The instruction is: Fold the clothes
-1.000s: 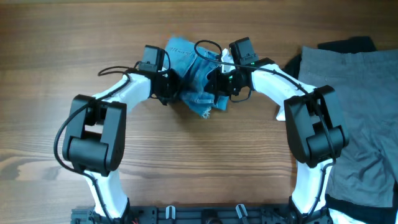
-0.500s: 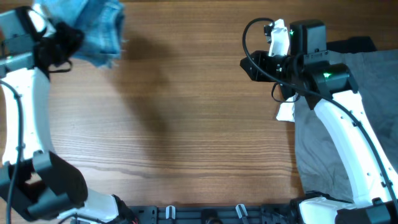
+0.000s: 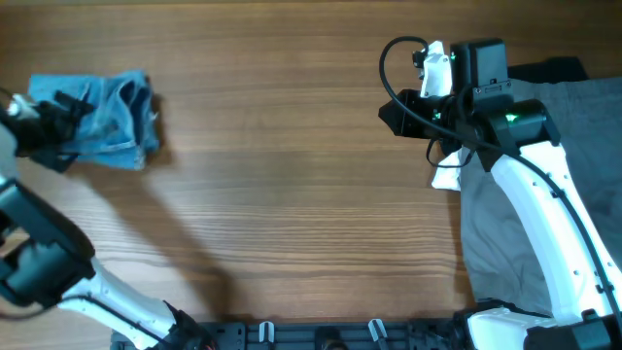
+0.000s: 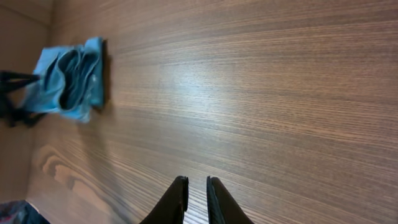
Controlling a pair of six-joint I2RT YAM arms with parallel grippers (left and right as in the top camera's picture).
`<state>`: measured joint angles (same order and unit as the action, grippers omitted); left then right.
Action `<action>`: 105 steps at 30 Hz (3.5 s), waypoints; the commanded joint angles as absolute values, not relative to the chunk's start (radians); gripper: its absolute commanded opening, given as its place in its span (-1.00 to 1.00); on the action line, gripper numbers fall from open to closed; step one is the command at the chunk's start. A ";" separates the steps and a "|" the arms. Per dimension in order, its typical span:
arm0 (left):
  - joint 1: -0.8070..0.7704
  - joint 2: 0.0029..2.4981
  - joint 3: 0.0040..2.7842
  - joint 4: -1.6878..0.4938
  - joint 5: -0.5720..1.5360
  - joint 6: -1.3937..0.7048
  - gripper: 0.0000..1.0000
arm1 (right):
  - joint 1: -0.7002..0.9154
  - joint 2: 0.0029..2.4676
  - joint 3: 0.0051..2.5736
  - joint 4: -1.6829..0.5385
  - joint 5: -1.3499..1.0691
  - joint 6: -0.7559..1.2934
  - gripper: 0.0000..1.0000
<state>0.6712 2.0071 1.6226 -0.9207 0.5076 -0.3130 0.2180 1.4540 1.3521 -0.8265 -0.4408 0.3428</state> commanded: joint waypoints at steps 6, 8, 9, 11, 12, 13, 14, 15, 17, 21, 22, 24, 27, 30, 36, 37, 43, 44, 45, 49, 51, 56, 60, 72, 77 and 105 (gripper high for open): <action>0.456 1.416 1.789 -1.218 0.323 0.014 1.00 | 0.249 1.219 1.357 -0.812 -0.302 0.311 -0.42; 0.437 1.362 1.789 -1.246 0.229 -0.101 1.00 | 0.249 1.191 1.357 -0.835 -0.302 0.302 -0.38; 0.445 1.356 1.789 -1.275 0.213 -0.148 1.00 | 0.249 1.191 1.357 -0.848 -0.302 0.292 -0.37; 0.466 1.362 1.781 -1.312 0.132 -0.238 1.00 | 0.249 1.199 1.357 -0.875 -0.302 0.287 -0.36; 0.478 1.370 1.771 -1.308 0.101 -0.257 1.00 | 0.250 1.205 1.357 -0.879 -0.302 0.287 -0.36; 0.493 1.386 1.751 -1.294 0.084 -0.273 1.00 | 0.249 1.208 1.357 -0.879 -0.302 0.287 -0.37; 0.516 1.412 1.716 -1.283 0.084 -0.286 1.00 | 0.250 1.214 1.357 -0.879 -0.305 0.287 -0.36; 0.533 1.444 1.681 -1.293 0.086 -0.305 0.43 | 0.250 1.219 1.356 -0.881 -0.312 0.287 -0.36; 0.557 1.507 1.585 -1.301 0.093 -0.305 -0.29 | 0.250 1.230 1.349 -0.898 -0.314 0.287 -0.35; 0.563 1.604 1.256 -1.047 0.162 -0.367 -0.92 | 0.250 1.316 1.346 -0.955 -0.314 0.287 -0.35; 0.563 1.628 1.178 -0.945 0.163 -0.406 -0.92 | 0.250 1.348 1.346 -0.961 -0.314 0.288 -0.35; 0.563 1.686 1.074 -0.768 0.163 -0.432 -0.92 | 0.250 1.417 1.346 -0.960 -0.314 0.289 -0.34; 0.557 1.818 1.024 -0.570 0.164 -0.474 -0.92 | 0.250 1.513 1.346 -0.941 -0.314 0.305 -0.35; 0.496 2.016 1.034 -0.203 0.287 -0.395 -0.92 | 0.250 1.583 1.346 -0.912 -0.314 0.332 -0.37; 0.276 2.136 1.333 -0.193 0.304 -0.294 -0.91 | 0.250 1.589 1.346 -0.861 -0.313 0.391 -0.38; 0.259 2.135 1.414 -0.277 0.271 -0.295 -0.82 | 0.250 1.589 1.346 -0.860 -0.314 0.397 -0.37; 0.321 2.030 1.950 -0.899 0.265 -0.284 0.25 | 0.250 1.576 1.346 -0.874 -0.321 0.366 -0.35; 0.331 1.994 1.977 -0.978 0.264 -0.268 0.25 | 0.250 1.569 1.346 -0.872 -0.321 0.365 -0.33; 0.342 1.936 1.982 -1.108 0.242 -0.269 0.15 | 0.250 1.560 1.346 -0.869 -0.321 0.359 -0.28; 0.344 1.911 1.905 -1.342 0.084 -0.307 -0.92 | 0.250 1.557 1.346 -0.898 -0.321 0.334 -0.21; 0.351 1.911 1.698 -1.227 0.084 -0.358 -0.91 | 0.250 1.557 1.346 -0.903 -0.321 0.315 -0.20; 0.438 1.913 1.152 -0.680 0.084 -0.506 -0.92 | 0.249 1.558 1.346 -0.896 -0.304 0.315 -0.17; 0.525 1.914 1.031 -0.243 0.078 -0.506 -0.92 | 0.250 1.558 1.346 -0.846 -0.302 0.318 -0.14; 0.547 1.578 1.330 -0.390 0.419 -0.189 0.62 | 0.295 1.449 1.352 -0.805 -0.256 0.310 0.00; 0.501 1.129 1.344 -0.767 0.506 -0.055 0.82 | 0.350 1.169 1.352 -0.739 -0.235 0.181 0.27; 0.392 0.715 1.344 -1.116 0.505 -0.030 1.00 | 0.307 0.341 0.464 -0.172 -0.190 -0.026 0.99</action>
<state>0.3973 0.7204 1.3457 -1.1221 0.4931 -0.0452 0.3222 0.4988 0.6949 -0.2481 -0.2306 0.0124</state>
